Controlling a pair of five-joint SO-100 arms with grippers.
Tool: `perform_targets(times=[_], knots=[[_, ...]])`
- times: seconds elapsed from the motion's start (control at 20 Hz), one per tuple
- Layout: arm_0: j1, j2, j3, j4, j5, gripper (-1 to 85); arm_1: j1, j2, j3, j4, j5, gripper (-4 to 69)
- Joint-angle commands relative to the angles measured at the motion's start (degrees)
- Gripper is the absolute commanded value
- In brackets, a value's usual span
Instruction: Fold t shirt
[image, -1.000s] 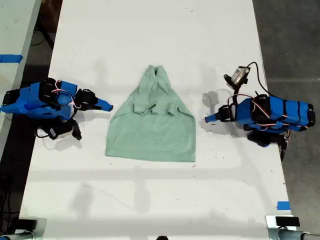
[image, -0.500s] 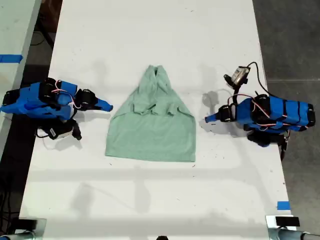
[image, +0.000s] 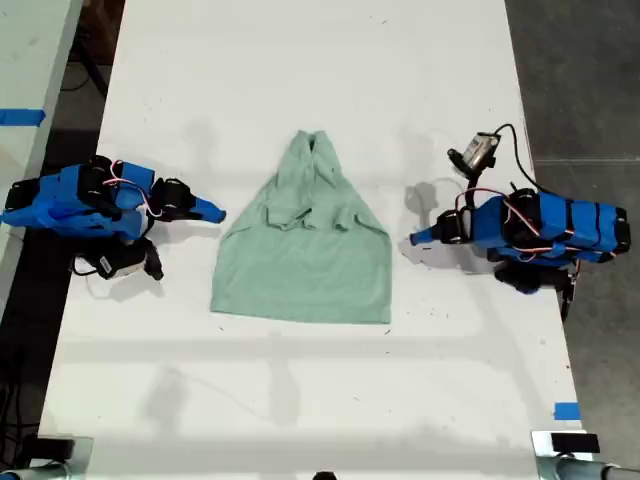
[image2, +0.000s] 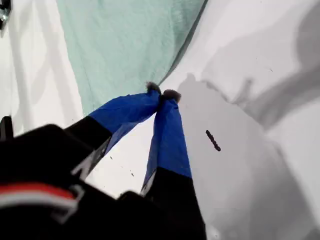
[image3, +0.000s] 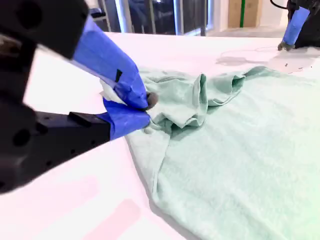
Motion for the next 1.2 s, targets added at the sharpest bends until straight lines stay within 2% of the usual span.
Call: perform_targets(times=[0.0,0.25,0.75,1.15], knots=[[-0.8,0.4,0.3,0.6,-1.8,-0.1,-0.3,1.1,2.8,-0.4,0.6,1.5],[0.8,0.4,0.4,1.7,-4.9,-0.1,0.5,1.1,3.0,-0.1,2.0,1.5],[-3.3,0.4,0.2,2.5,-4.7,-0.1,1.9,1.1,3.0,0.8,2.1,1.5],[-1.5,0.4,1.0,2.7,-6.2,-0.1,2.3,1.1,3.2,1.3,4.3,1.5]])
